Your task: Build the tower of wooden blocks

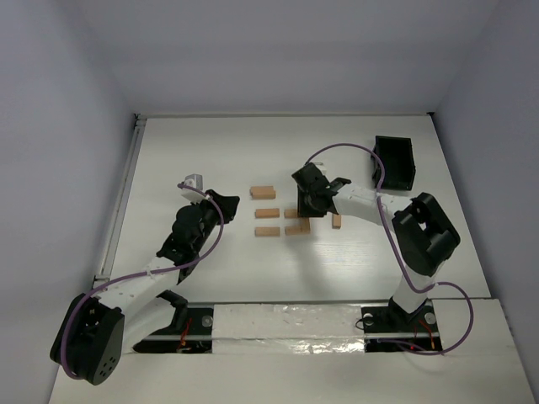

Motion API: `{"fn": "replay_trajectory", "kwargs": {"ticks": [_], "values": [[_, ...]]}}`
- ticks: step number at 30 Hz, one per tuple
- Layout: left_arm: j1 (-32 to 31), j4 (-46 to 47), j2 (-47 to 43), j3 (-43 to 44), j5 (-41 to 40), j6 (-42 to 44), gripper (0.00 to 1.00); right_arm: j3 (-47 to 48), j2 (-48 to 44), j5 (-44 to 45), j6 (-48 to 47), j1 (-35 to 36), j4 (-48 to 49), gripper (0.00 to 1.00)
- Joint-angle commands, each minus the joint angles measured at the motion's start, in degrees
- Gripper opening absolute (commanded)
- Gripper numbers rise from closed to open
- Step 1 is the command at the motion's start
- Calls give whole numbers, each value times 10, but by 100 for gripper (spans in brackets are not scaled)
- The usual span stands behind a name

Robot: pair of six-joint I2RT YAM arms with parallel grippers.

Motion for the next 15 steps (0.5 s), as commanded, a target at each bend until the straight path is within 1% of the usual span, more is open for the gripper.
{"fn": "replay_trajectory", "kwargs": {"ticks": [1, 4, 10, 15], "values": [[2, 33, 1, 28, 5, 2, 12, 4, -9, 1, -5, -3, 17, 38], [2, 32, 2, 28, 5, 2, 12, 3, -13, 4, -3, -3, 19, 40], [2, 32, 2, 28, 5, 2, 12, 4, -27, 16, 1, -3, 18, 48], [2, 33, 1, 28, 6, 3, 12, 1, -53, 40, 4, -3, 14, 48]]}}
